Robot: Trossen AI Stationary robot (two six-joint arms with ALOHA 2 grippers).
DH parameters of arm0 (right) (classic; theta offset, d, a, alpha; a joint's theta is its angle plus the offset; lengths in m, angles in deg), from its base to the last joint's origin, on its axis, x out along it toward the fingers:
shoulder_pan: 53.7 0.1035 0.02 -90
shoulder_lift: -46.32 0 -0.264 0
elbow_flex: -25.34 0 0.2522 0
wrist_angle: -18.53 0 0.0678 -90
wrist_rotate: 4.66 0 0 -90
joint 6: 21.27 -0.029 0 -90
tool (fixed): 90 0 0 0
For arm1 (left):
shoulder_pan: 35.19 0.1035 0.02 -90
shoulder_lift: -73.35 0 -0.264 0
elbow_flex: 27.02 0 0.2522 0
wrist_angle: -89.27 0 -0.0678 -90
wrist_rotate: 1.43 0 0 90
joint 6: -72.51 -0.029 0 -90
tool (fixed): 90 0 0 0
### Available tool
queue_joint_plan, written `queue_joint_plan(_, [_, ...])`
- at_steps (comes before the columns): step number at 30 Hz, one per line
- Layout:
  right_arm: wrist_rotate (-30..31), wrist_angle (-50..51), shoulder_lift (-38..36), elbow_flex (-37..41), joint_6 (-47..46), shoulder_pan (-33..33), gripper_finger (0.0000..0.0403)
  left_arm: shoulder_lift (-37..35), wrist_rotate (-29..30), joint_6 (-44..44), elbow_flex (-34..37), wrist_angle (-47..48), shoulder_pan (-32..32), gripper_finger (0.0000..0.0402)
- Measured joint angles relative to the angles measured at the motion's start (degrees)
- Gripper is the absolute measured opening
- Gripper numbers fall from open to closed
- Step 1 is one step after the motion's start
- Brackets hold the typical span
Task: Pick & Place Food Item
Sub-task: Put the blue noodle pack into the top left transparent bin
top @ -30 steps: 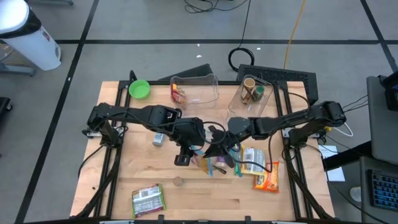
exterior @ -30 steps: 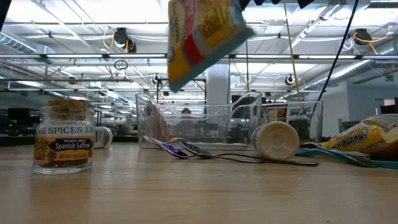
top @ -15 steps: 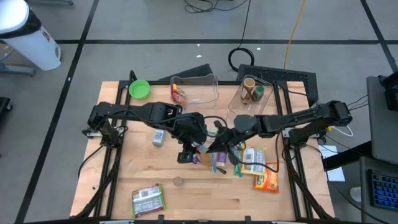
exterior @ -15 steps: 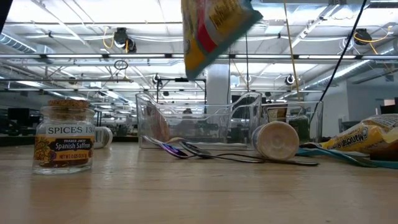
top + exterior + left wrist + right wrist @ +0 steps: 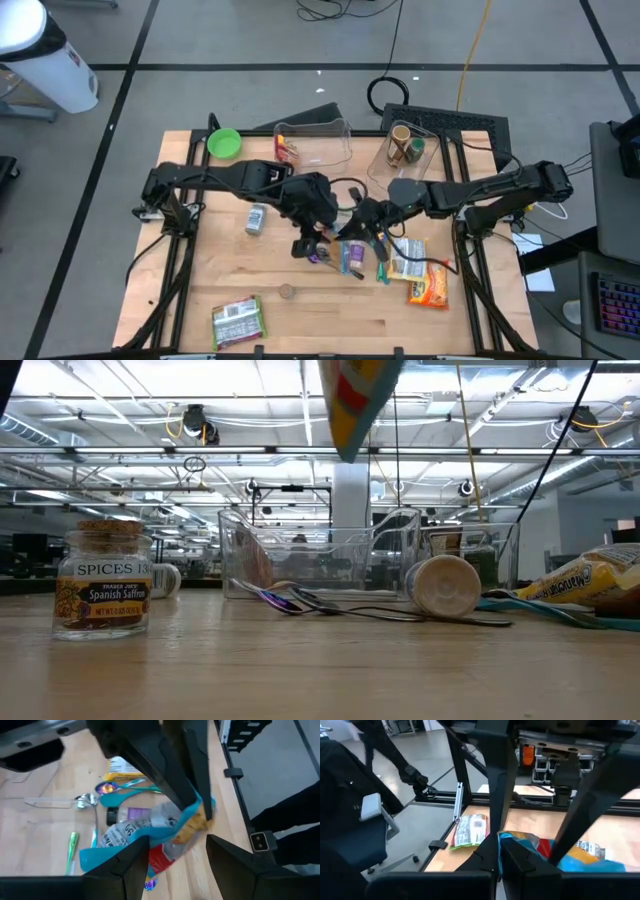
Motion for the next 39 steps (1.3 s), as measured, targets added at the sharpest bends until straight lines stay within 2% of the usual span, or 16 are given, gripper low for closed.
queue_joint_plan(5, [-1.5, -0.1, 0.0, 0.0, -0.2, 0.0, 0.0, 0.0, -1.2, -0.1, 0.0, -0.2, 0.7, 0.0202])
queue_joint_plan(12, [-3.3, 1.4, 0.0, 0.0, 0.0, 0.0, 0.0, 0.0, -1.2, -2.5, 0.0, -2.4, 0.8, 0.0157])
queue_joint_plan(16, [-3.5, 2.4, 0.0, 0.0, 0.1, 0.0, 0.0, 0.0, -1.1, -3.3, 0.0, -2.2, 0.7, 0.0144])
queue_joint_plan(28, [-6.4, 2.9, 0.0, 0.0, -0.4, -0.1, 0.0, 0.0, -0.7, -4.8, 0.0, -1.2, -0.1, 0.0143])
queue_joint_plan(39, [-7.6, 2.7, 0.0, 0.0, -0.6, -0.1, 0.0, 0.0, -4.0, -4.2, 0.0, -1.2, 0.1, 0.0143])
